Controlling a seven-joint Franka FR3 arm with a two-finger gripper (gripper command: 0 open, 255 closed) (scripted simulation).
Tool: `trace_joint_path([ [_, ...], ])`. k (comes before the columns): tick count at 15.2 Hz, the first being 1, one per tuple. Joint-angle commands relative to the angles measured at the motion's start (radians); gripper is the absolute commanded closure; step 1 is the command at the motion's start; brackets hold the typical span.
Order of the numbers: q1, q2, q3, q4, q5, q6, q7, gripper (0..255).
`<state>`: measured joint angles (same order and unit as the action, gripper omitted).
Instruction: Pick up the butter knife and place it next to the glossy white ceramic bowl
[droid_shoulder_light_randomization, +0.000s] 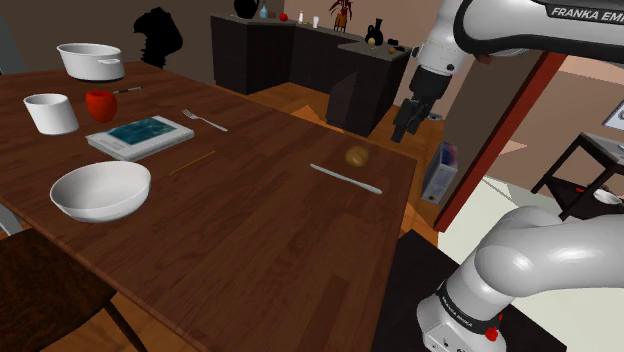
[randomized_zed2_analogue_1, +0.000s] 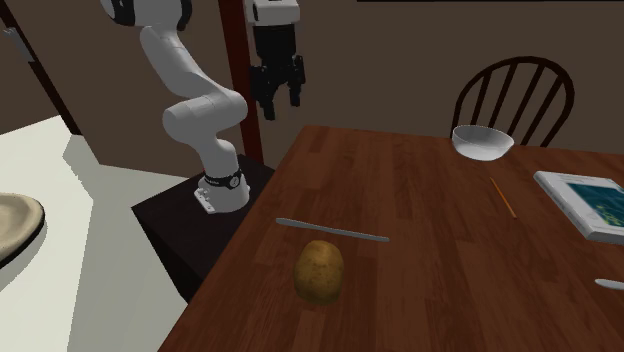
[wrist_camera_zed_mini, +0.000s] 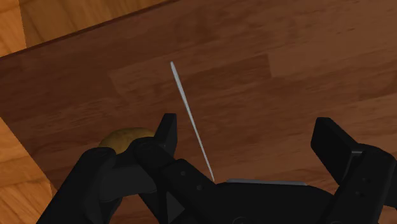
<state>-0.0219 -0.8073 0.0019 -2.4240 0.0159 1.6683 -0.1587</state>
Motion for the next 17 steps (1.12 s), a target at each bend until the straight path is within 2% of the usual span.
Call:
trace_joint_path([
  [1,0.0,0.0,0.0,0.0,0.0,0.0,0.0,0],
  [9,0.02,0.241,-0.054,-0.044,-0.043,0.239,-0.15,0],
  [17,0.039,0.542,-0.092,-0.001,-0.065,0.452,-0.29,0],
])
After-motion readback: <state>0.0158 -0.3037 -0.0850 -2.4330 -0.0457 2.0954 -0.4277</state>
